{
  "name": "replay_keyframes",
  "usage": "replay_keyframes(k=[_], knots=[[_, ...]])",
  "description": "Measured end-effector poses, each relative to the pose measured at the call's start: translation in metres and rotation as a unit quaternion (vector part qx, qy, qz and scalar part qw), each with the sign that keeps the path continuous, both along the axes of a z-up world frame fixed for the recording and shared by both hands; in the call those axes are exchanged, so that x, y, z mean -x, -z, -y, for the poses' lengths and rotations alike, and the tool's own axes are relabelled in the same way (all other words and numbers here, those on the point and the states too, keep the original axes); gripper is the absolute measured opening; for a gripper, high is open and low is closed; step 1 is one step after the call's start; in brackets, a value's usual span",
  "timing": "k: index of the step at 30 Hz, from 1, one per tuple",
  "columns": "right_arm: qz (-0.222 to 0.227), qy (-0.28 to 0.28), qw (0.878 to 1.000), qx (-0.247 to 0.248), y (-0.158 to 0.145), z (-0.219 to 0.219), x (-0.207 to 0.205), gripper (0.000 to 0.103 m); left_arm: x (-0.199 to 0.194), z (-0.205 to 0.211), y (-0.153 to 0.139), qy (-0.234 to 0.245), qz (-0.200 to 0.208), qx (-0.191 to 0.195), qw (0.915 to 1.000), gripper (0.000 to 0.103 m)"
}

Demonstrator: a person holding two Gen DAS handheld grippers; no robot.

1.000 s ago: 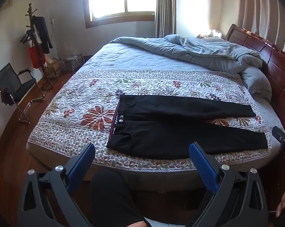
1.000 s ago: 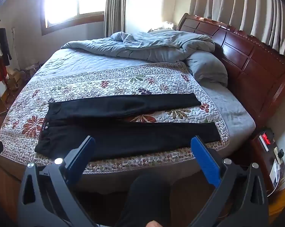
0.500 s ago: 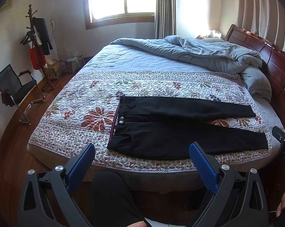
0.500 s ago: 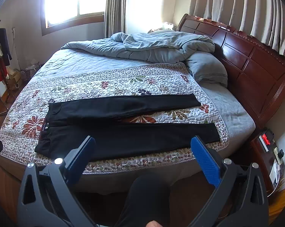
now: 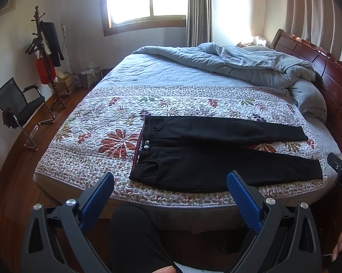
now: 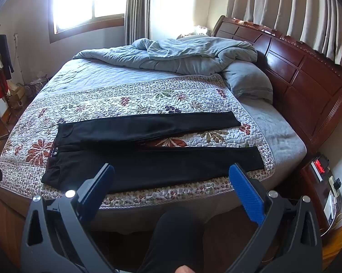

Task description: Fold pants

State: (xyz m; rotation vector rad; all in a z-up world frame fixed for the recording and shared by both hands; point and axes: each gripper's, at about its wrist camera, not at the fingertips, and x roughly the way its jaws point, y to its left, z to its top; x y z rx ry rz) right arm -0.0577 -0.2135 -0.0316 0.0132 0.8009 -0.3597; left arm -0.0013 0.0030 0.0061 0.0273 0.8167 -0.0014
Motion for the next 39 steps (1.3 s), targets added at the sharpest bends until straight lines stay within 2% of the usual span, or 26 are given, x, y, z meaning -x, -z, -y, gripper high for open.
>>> replay_keyframes(k=[39], knots=[[0.006,0.002,1.0,0.003,0.0086,0.0042,0.0045,0.1,-0.0019,0.0086,0.0072,0.005,-0.004,-0.003,1.0,0.099]])
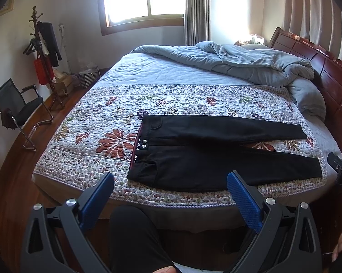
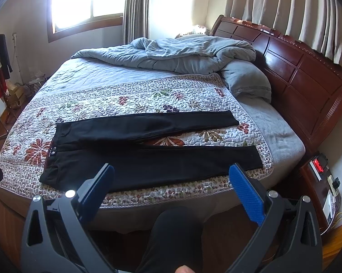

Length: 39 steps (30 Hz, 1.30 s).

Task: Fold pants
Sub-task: 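Move the left tool to the waistband while the right tool reaches the leg hems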

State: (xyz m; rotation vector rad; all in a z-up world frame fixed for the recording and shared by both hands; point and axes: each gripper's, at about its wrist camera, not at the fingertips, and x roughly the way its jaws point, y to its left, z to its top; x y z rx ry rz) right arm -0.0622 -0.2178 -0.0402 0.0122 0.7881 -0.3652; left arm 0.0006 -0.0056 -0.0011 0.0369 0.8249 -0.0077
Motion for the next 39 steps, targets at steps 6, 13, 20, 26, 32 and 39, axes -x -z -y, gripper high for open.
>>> replay_keyframes(k=[6,13,20,26,32,39], knots=[[0.001,0.0,1.0,0.001,0.0,0.002,0.0,0.1,-0.001,0.003,0.001,0.003,-0.003,-0.001,1.0,0.099],[-0.004,-0.002,1.0,0.002,0.004,0.004,-0.007,0.1,-0.01,0.008,0.009,0.02,-0.016,0.009,0.9996,0.099],[0.035,-0.046,0.998,0.007,0.0,0.001,-0.013,0.1,-0.03,-0.005,0.03,0.041,-0.038,0.05,0.9972,0.099],[0.127,-0.149,0.977,0.085,0.031,0.003,-0.02,0.101,-0.042,-0.034,0.053,0.039,0.049,0.068,0.9958,0.099],[0.054,-0.187,0.981,0.004,0.077,0.038,-0.058,0.1,-0.115,-0.068,0.109,0.03,-0.109,0.076,0.9907,0.099],[-0.044,-0.225,0.959,-0.164,0.112,0.122,-0.136,0.1,-0.235,-0.114,0.128,0.071,-0.097,0.069,0.9903,0.099]])
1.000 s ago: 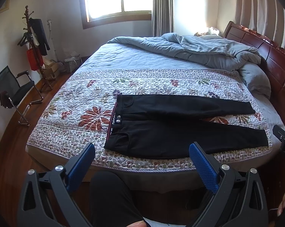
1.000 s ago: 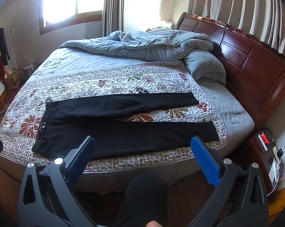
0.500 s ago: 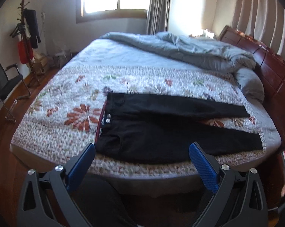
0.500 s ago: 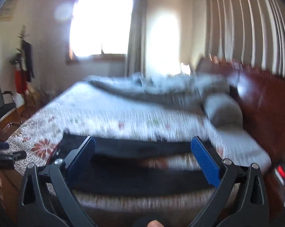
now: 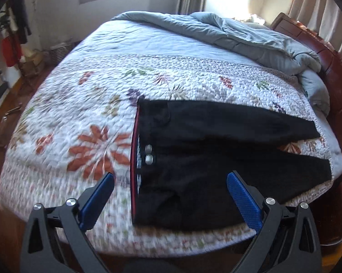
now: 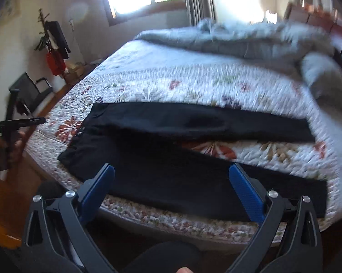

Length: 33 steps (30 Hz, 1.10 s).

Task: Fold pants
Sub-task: 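Move the left tool to the waistband while the right tool reaches the leg hems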

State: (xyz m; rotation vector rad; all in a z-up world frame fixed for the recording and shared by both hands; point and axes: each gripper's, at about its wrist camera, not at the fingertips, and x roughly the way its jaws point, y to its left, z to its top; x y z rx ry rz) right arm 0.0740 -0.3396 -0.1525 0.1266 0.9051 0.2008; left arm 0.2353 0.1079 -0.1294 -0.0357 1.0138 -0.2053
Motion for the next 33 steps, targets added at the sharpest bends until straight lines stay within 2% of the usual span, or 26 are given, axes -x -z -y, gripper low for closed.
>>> replay_keyframes(k=[2,5,7,8,10,12,13,15,19,24,25,28,33], knots=[[-0.032,0.007,0.999,-0.031,0.01,0.028,-0.025,0.1,-0.045,-0.01,0.009,0.03,0.002,0.009,0.9995,0.099],[-0.071,0.032,0.995,-0.069,0.03,0.077,-0.06,0.1,-0.11,-0.024,0.036,0.053,-0.031,0.049,0.9969,0.099],[-0.101,0.061,0.988,-0.104,0.047,0.113,-0.084,0.1,-0.161,-0.037,0.066,0.034,-0.071,0.067,0.9946,0.099],[-0.12,0.071,0.983,-0.12,0.057,0.129,-0.096,0.1,-0.174,-0.04,0.075,0.03,-0.082,0.081,0.9929,0.099],[-0.133,0.091,0.978,-0.135,0.07,0.157,-0.111,0.1,-0.207,-0.05,0.103,0.018,-0.103,0.116,0.9877,0.099],[-0.146,0.097,0.972,-0.154,0.082,0.18,-0.126,0.1,-0.231,-0.058,0.127,0.003,-0.122,0.154,0.9805,0.099],[-0.15,0.102,0.971,-0.156,0.087,0.192,-0.134,0.1,-0.246,-0.062,0.143,0.001,-0.137,0.18,0.9741,0.099],[-0.159,0.103,0.968,-0.163,0.094,0.214,-0.15,0.1,-0.26,-0.062,0.161,0.01,-0.157,0.19,0.969,0.099],[-0.174,0.094,0.965,-0.172,0.103,0.261,-0.18,0.1,-0.279,-0.05,0.185,0.042,-0.196,0.161,0.9663,0.099],[-0.186,0.107,0.962,-0.172,0.111,0.325,-0.21,0.1,-0.279,-0.041,0.189,0.071,-0.2,0.158,0.9644,0.098],[-0.186,0.114,0.96,-0.174,0.113,0.338,-0.214,0.1,-0.279,-0.039,0.189,0.079,-0.204,0.165,0.9616,0.092],[-0.196,0.138,0.957,-0.161,0.123,0.378,-0.23,0.1,-0.279,-0.024,0.189,0.098,-0.207,0.143,0.9628,0.09],[-0.212,0.17,0.955,-0.123,0.148,0.422,-0.251,0.1,-0.288,-0.023,0.2,0.077,-0.224,0.14,0.9613,0.09]])
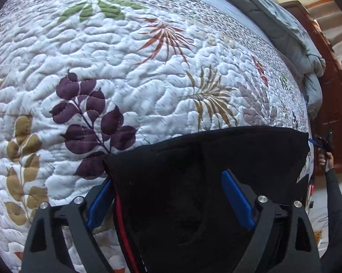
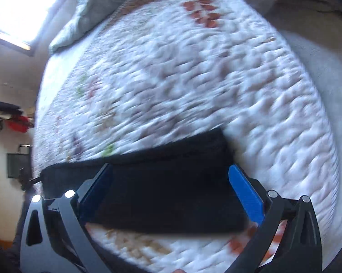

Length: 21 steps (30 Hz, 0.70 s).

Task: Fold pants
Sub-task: 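Move the left tool to the waistband while the right tool reaches the leg hems, then close the left tool on the waistband while the right tool grips the hems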

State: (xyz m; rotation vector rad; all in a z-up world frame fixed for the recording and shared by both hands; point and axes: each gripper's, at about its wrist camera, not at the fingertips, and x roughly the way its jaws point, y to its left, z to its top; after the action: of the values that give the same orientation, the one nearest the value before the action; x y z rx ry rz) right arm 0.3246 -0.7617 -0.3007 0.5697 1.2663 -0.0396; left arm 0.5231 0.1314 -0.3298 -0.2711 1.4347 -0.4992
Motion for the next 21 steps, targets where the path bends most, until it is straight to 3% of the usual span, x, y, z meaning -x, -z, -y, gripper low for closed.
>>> replay_keyframes(k=[3,7,9,11,13,15,19,20,21], knots=[[-0.007,0.003,1.0,-0.008,0.018,0.021,-0.006,0.1,-0.002,-0.001,0.003,-0.015,-0.001,0.0,0.9999,0.091],[-0.006,-0.044,0.999,-0.03,0.032,0.028,-0.015,0.101,-0.002,-0.001,0.004,-0.026,0.003,-0.001,0.9997,0.09],[0.001,-0.074,0.996,-0.051,0.03,0.028,-0.013,0.101,0.0,-0.002,0.001,-0.026,0.011,-0.008,0.9996,0.081],[0.011,-0.094,0.991,-0.093,0.029,0.032,-0.011,0.101,0.001,-0.004,-0.001,-0.03,0.015,-0.019,0.9993,0.057],[0.021,-0.113,0.983,-0.145,0.029,0.029,-0.01,0.1,0.002,-0.015,-0.002,-0.041,0.015,-0.014,0.9989,0.045],[0.019,-0.114,0.981,-0.154,0.036,0.031,-0.012,0.1,0.002,-0.02,0.0,-0.048,0.013,-0.007,0.9987,0.043],[0.036,-0.116,0.978,-0.167,0.034,0.031,-0.016,0.099,-0.001,-0.017,0.003,-0.066,0.011,-0.009,0.9977,0.05],[0.035,-0.119,0.979,-0.163,0.033,0.03,-0.016,0.093,-0.001,-0.014,0.002,-0.064,0.013,-0.017,0.9977,0.05],[0.034,-0.12,0.979,-0.159,0.032,0.03,-0.017,0.073,0.001,-0.011,-0.001,-0.06,0.018,-0.027,0.9977,0.05]])
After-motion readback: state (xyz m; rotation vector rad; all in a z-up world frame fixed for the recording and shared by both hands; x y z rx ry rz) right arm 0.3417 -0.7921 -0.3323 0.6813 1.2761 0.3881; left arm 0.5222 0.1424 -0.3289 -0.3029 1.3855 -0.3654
